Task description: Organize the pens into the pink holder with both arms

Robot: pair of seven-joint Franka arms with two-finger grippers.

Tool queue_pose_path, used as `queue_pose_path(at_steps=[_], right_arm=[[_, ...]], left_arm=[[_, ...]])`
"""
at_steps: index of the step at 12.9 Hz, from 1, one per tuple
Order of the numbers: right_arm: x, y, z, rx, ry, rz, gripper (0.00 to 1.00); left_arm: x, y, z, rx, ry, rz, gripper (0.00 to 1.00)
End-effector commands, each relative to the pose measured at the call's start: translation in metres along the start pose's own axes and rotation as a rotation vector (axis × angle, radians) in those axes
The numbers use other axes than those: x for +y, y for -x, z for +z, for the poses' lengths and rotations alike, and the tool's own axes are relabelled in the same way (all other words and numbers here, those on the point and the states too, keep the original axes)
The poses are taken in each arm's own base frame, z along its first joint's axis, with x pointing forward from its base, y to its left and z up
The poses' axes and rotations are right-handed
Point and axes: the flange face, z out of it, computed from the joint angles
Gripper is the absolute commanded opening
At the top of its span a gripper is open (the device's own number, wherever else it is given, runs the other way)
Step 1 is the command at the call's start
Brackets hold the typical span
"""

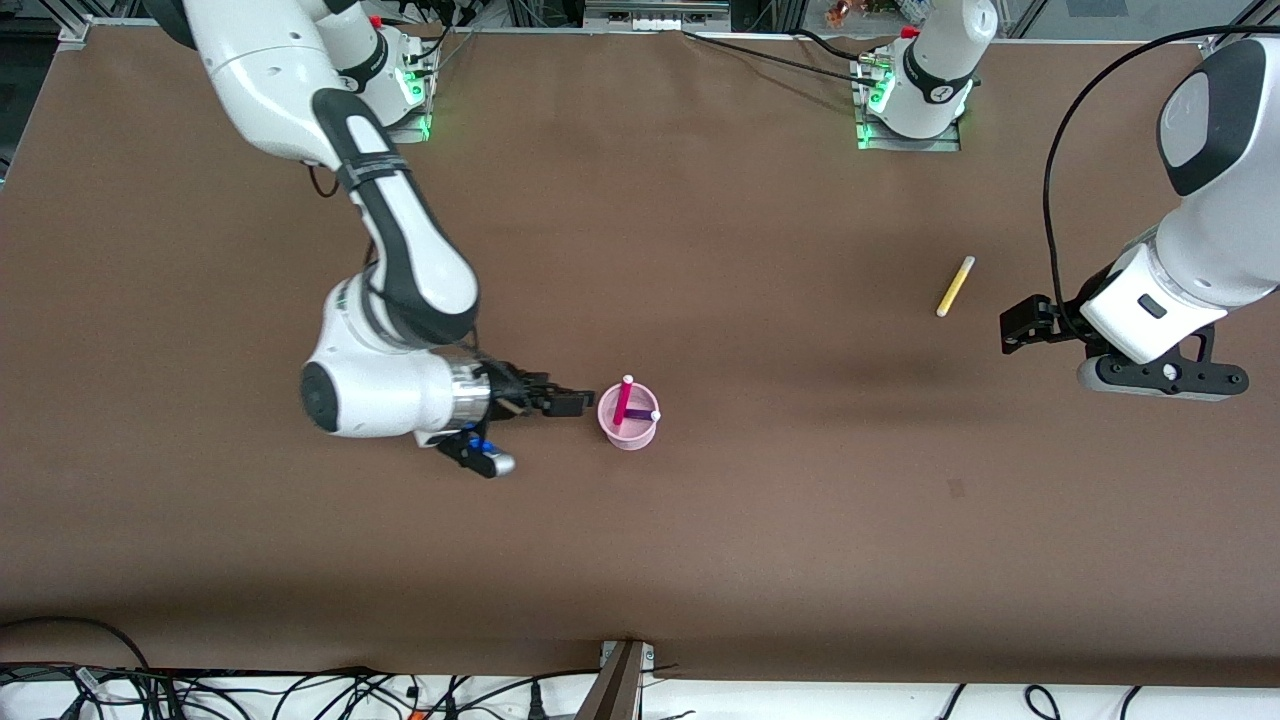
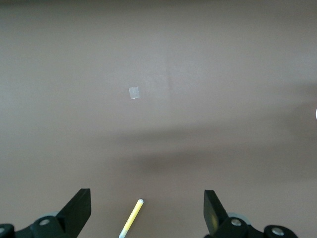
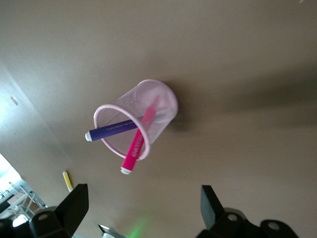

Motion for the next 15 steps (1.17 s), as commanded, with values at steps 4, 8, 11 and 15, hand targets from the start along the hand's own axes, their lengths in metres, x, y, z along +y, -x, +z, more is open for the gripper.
queue_pose_path(at_steps=[4, 8, 11, 15], right_arm=[[0.013, 0.048, -0.12, 0.156, 0.315, -0.181, 1.0], [0.032, 0.104, -0.186, 0.211, 0.415, -0.337, 1.0], [0.064, 0.136, -0.246, 0.227, 0.481, -0.432, 1.0], [0.09, 0.165, -0.301, 0.226, 0.554, -0.431, 1.0]], left_arm=[[-0.026, -0.001, 0.003, -0.024, -0.012, -0.021, 1.0], [-0.043, 0.002, 0.009, -0.038, -0.007, -0.046, 1.0], [-0.044, 0.002, 0.005, -0.031, -0.003, 0.038, 1.0], [-0.043, 0.002, 0.006, -0.032, -0.003, 0.036, 1.0]])
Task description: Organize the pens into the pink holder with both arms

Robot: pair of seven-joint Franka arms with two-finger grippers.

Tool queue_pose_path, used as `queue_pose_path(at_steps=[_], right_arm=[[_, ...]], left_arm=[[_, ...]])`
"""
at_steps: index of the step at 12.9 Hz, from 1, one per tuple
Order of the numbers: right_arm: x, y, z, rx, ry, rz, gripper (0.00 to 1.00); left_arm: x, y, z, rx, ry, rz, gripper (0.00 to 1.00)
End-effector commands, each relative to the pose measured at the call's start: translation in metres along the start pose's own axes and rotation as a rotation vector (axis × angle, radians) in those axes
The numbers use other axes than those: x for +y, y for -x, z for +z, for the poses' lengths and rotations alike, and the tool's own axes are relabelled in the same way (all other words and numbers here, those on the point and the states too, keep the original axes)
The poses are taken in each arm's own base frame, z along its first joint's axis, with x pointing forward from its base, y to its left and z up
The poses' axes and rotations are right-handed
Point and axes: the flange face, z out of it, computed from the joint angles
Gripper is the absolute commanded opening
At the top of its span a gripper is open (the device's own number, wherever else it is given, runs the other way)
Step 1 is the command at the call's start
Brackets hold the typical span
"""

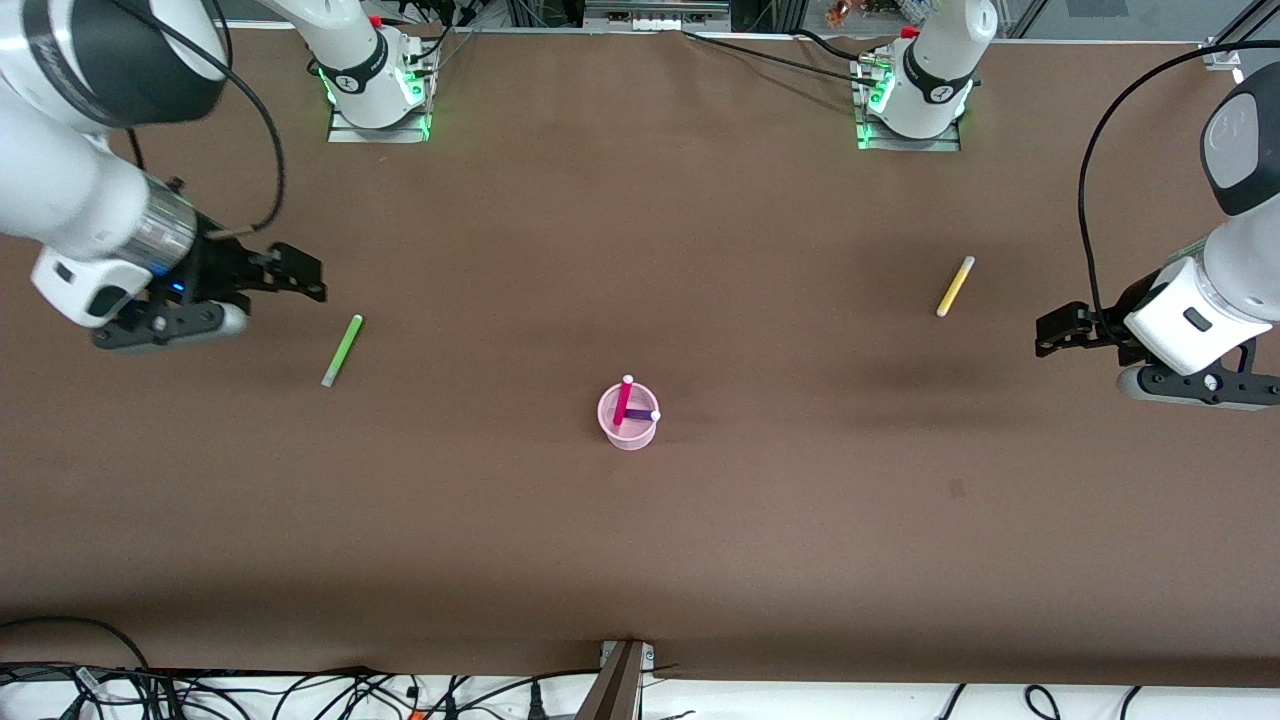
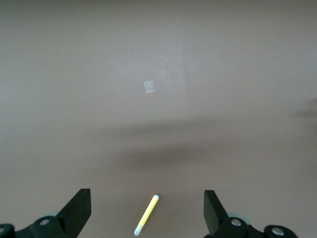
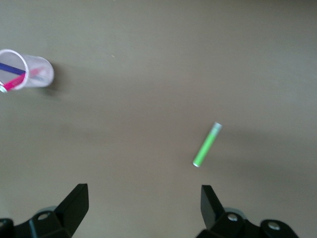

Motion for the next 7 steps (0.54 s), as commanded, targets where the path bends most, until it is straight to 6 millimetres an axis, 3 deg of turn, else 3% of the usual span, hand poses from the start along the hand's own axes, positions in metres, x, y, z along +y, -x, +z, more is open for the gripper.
queue_pose_path(at_steps=[1, 7], right_arm=[[0.014, 0.023, -0.019, -0.015, 0.046, -0.047, 1.0], [0.028, 0.011, -0.033, 0.013, 0.063, -0.052, 1.0]], left_arm=[[-0.001, 0.003, -0.007, 0.0, -0.006, 0.025, 1.0], [0.0, 0.003, -0.004, -0.005, -0.005, 0.027, 1.0]])
